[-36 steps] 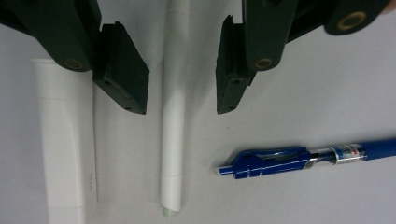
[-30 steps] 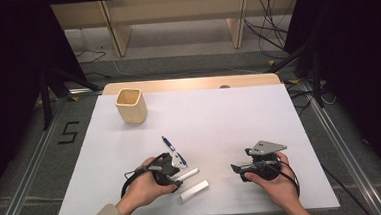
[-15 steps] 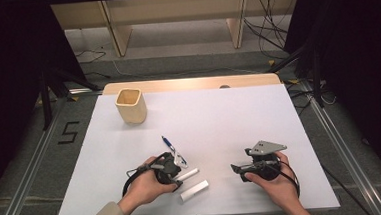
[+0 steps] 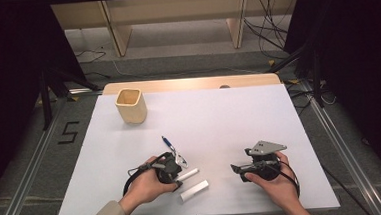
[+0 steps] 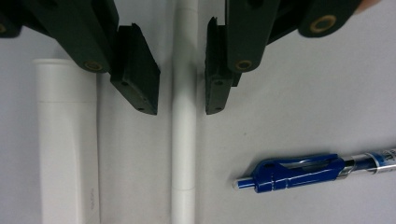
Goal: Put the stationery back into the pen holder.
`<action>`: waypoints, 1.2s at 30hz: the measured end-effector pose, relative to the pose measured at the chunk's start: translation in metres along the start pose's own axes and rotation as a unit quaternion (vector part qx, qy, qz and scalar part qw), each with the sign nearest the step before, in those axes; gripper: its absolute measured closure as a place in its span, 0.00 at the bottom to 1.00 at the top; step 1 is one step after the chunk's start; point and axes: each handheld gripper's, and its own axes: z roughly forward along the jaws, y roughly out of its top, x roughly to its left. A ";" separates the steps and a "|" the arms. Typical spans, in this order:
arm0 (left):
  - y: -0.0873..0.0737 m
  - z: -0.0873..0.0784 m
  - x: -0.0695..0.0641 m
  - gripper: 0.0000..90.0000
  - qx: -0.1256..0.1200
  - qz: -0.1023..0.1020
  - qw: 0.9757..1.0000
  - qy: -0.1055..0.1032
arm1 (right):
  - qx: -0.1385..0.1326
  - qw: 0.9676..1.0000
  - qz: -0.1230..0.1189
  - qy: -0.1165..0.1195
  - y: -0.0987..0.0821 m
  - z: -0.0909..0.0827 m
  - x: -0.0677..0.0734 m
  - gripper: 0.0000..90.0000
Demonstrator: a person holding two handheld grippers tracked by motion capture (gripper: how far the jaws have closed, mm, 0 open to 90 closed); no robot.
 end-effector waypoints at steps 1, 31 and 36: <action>0.000 0.000 0.000 0.73 0.002 0.000 1.000 0.000 | 0.000 1.000 0.000 0.000 0.000 0.000 0.000 0.26; 0.005 0.001 0.002 0.79 0.020 -0.008 1.000 -0.013 | 0.000 1.000 -0.003 0.001 0.000 0.000 0.000 0.26; 0.005 0.000 0.003 0.81 0.023 -0.008 1.000 -0.015 | 0.000 1.000 -0.002 0.001 0.000 0.000 0.000 0.26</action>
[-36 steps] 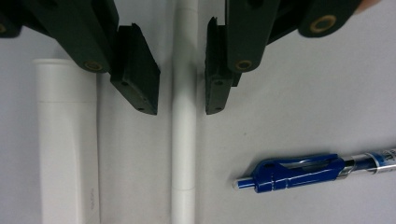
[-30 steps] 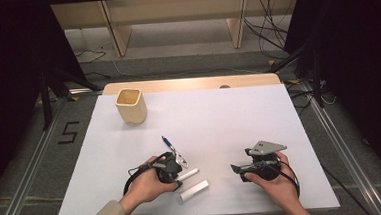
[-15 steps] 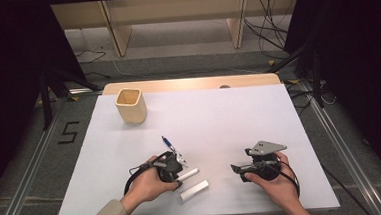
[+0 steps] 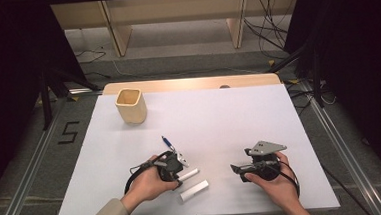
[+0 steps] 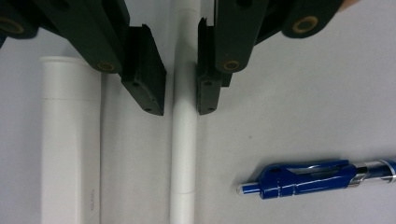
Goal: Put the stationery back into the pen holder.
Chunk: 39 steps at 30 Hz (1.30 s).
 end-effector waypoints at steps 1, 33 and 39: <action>0.000 0.000 0.000 0.82 0.000 0.000 1.000 0.000 | 0.000 1.000 0.000 0.000 0.000 0.000 0.000 0.26; -0.005 -0.008 0.005 0.87 -0.020 -0.026 0.999 0.001 | 0.000 1.000 0.000 0.001 0.000 0.000 0.000 0.26; -0.009 -0.017 0.011 0.87 -0.055 -0.050 0.997 0.018 | 0.000 1.000 0.000 0.000 0.000 0.000 0.000 0.26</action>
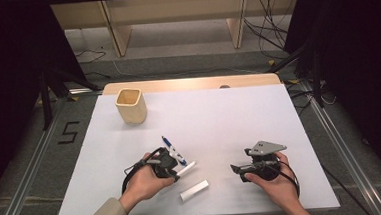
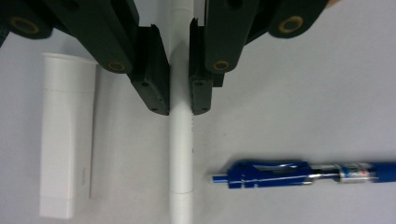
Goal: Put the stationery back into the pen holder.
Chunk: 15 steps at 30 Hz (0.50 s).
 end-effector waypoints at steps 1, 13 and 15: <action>-0.001 -0.002 0.001 0.87 -0.007 -0.005 1.000 0.003 | 0.000 1.000 0.001 0.000 0.000 0.000 0.000 0.26; -0.008 -0.022 0.020 0.87 -0.114 -0.070 0.990 0.054 | -0.001 1.000 0.002 0.000 0.000 0.000 0.000 0.26; -0.009 -0.025 0.024 0.87 -0.131 -0.081 0.986 0.062 | -0.001 1.000 0.001 0.000 0.000 0.000 0.000 0.26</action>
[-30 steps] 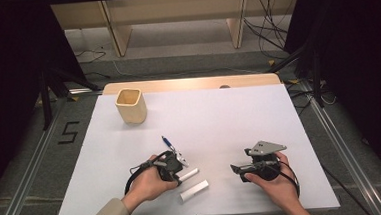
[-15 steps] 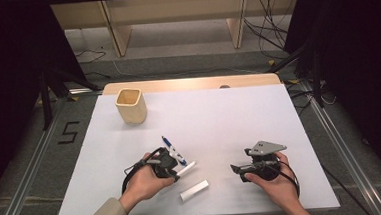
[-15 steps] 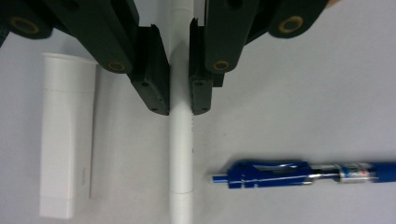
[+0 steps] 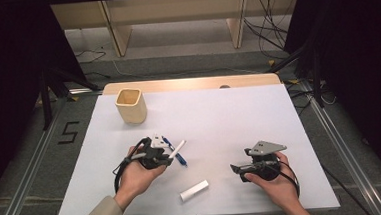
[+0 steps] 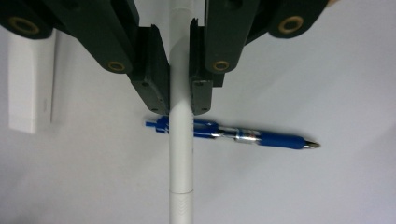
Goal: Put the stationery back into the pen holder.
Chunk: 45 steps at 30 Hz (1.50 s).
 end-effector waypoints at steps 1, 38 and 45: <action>0.000 -0.002 0.002 0.87 -0.008 -0.003 1.000 0.005 | 0.000 1.000 0.000 0.000 0.000 0.000 0.000 0.26; 0.016 -0.029 0.080 0.87 -0.198 -0.132 0.964 0.121 | -0.003 1.000 0.001 0.000 0.001 0.001 0.000 0.26; 0.029 -0.032 0.100 0.87 -0.218 -0.142 0.955 0.144 | -0.002 1.000 0.001 0.001 0.001 0.002 0.000 0.26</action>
